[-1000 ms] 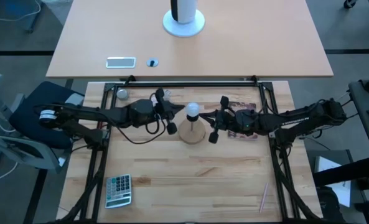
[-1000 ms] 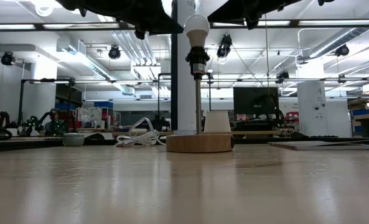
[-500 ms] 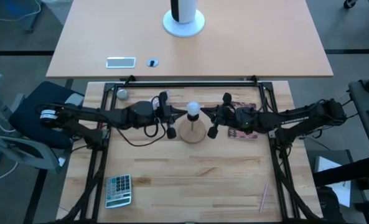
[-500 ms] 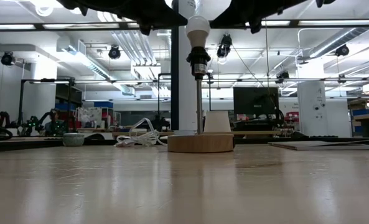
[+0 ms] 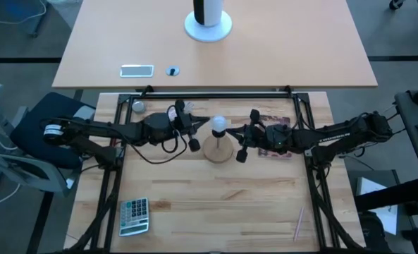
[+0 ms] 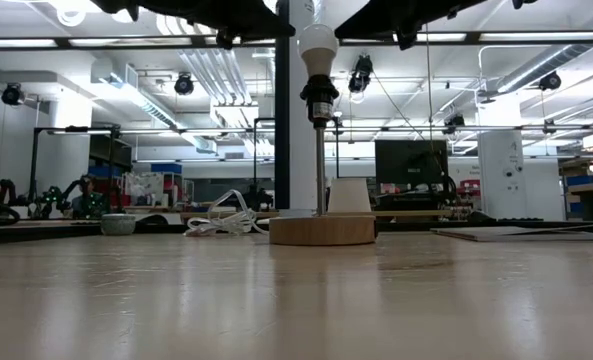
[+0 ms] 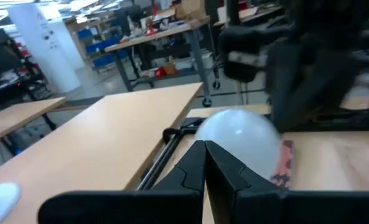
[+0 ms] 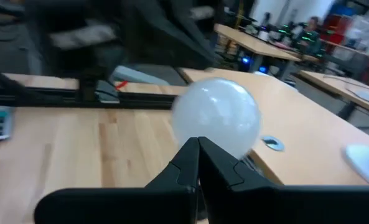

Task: Screw lightbulb
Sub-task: Remove the lightbulb from the lamp

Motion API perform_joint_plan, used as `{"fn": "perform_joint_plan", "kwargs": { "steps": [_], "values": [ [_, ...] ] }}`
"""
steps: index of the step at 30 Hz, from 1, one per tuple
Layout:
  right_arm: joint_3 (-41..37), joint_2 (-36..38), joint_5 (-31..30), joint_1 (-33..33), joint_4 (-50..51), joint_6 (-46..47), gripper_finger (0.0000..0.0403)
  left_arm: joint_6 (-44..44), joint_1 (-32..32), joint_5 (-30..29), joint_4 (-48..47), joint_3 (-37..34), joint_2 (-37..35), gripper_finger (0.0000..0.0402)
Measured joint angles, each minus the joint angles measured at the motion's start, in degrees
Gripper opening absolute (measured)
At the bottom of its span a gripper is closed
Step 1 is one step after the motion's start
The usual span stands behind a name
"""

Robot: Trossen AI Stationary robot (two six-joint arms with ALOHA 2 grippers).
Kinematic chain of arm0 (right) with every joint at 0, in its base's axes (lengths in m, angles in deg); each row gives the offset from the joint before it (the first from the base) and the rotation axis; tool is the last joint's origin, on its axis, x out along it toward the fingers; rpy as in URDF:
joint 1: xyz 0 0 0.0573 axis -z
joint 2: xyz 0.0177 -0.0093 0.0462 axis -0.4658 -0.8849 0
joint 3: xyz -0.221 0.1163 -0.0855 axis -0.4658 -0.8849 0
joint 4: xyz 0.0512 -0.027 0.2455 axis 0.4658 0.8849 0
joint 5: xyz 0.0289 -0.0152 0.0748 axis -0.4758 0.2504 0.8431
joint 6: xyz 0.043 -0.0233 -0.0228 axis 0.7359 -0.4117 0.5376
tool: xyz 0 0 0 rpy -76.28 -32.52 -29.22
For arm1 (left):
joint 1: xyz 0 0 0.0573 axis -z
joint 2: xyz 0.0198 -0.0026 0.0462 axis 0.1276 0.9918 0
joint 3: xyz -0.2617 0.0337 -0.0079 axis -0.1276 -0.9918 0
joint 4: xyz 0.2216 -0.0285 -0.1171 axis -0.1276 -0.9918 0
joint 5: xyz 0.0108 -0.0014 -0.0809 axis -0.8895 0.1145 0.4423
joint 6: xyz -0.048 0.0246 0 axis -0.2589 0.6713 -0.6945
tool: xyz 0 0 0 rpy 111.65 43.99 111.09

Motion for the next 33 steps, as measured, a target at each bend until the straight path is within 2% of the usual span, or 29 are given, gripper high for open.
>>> {"fn": "perform_joint_plan", "kwargs": {
  "steps": [5,13,19,21,26,30,33],
  "values": [
    [0.0,-0.5,0.8,0.5,-1.6,0.0,0.0002,-0.7,-0.4,0.7,1.2,0.0,1.7,0.0],
    [0.0,-0.5,0.9,1.8,-1.7,0.5,0.0002,-2.5,-0.5,6.0,1.8,0.0,1.9,0.0],
    [0.0,-0.5,-3.4,1.9,-1.4,0.5,0.0002,-2.8,0.0,13.5,1.6,0.0,1.8,0.0],
    [0.0,-0.5,-3.8,1.9,-0.2,0.6,0.0002,-2.8,0.3,14.4,1.0,0.0,1.7,0.0],
    [0.0,-0.2,-3.7,1.5,-0.2,0.7,0.0002,-2.8,0.4,13.4,1.8,0.0,0.1,0.0],
    [0.0,-0.1,-3.3,0.3,-0.1,0.1,0.0002,-2.7,0.4,5.5,1.6,0.0,-0.1,0.0],
    [0.0,-0.1,-0.1,-0.1,-0.7,-0.7,0.0002,-1.8,0.1,0.9,2.0,0.0,0.4,0.0]
  ]
}}
